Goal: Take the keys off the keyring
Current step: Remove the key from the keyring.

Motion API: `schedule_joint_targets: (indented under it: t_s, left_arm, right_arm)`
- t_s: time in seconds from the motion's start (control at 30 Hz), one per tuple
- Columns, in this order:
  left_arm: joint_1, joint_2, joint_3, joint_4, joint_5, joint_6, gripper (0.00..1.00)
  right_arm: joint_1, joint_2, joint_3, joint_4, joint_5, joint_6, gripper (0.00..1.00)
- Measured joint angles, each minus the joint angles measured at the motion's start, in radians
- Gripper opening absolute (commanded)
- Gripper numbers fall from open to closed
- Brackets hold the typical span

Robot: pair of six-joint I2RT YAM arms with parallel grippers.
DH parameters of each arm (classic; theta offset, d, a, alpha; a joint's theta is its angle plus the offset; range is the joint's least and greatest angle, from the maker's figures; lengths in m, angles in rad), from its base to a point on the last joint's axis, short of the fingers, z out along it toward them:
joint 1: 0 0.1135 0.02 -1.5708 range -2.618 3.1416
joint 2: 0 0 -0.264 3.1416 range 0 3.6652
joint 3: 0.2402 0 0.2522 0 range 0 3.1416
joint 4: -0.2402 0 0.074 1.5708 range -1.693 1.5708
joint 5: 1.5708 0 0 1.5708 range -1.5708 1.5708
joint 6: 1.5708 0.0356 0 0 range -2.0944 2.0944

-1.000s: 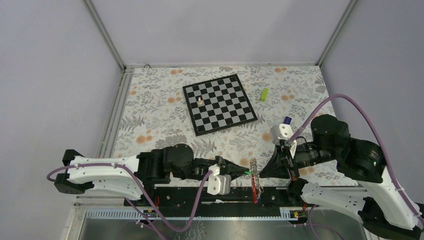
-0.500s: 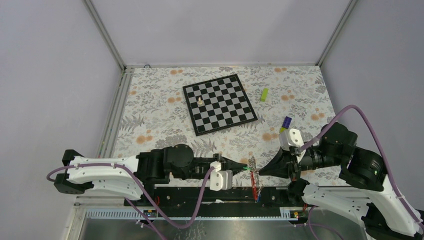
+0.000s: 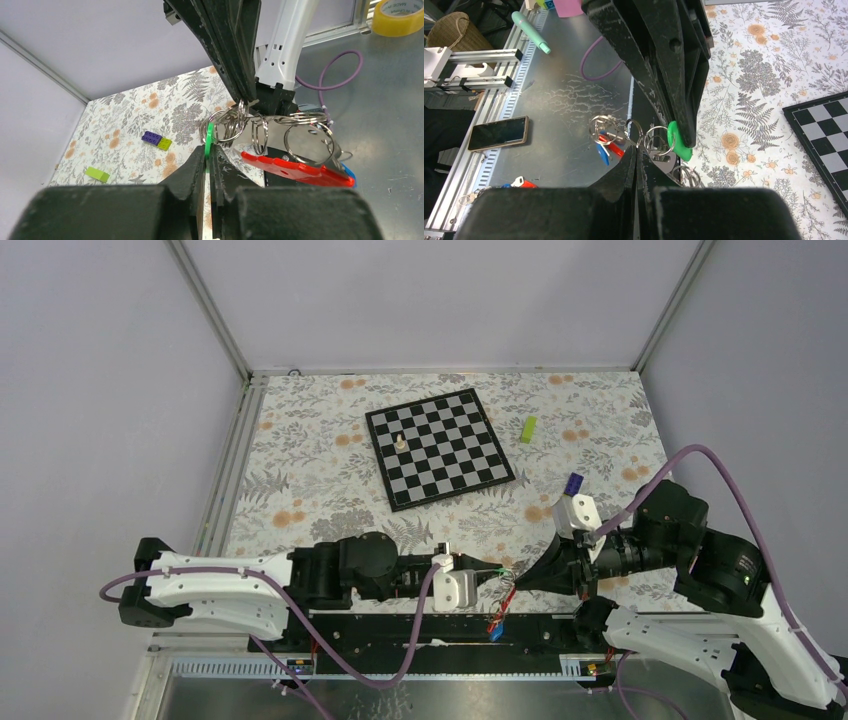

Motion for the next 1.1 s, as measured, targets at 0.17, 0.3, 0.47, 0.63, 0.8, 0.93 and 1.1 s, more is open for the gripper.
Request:
schedule_joint_targets:
  t_s: [0.17, 0.3, 0.47, 0.63, 0.8, 0.93, 1.1]
  left_arm:
    - [0.000, 0.012, -0.007, 0.012, -0.006, -0.010, 0.34]
    - [0.000, 0.011, -0.008, 0.023, -0.008, -0.011, 0.47]
    - [0.000, -0.010, -0.023, 0.026, -0.011, -0.010, 0.56]
    - [0.000, -0.028, -0.023, 0.028, 0.001, -0.009, 0.65]
    - [0.000, -0.051, -0.023, 0.025, 0.054, 0.000, 0.66]
    - [-0.004, -0.070, -0.023, 0.024, 0.088, 0.015, 0.66]
    - [-0.014, -0.073, -0.016, 0.001, 0.125, 0.052, 0.64]
  right_arm:
    - [0.000, 0.001, 0.006, -0.002, -0.011, 0.000, 0.00]
    - [0.000, 0.000, 0.006, -0.003, -0.015, 0.000, 0.00]
    - [0.000, 0.000, 0.006, -0.010, -0.016, -0.001, 0.00]
    - [0.000, -0.008, 0.006, -0.016, -0.014, -0.019, 0.00]
    - [0.000, -0.024, 0.006, -0.016, -0.015, -0.035, 0.00]
    - [0.000, -0.027, 0.006, -0.016, -0.016, -0.038, 0.00]
    - [0.000, -0.027, 0.006, -0.016, -0.019, -0.037, 0.00]
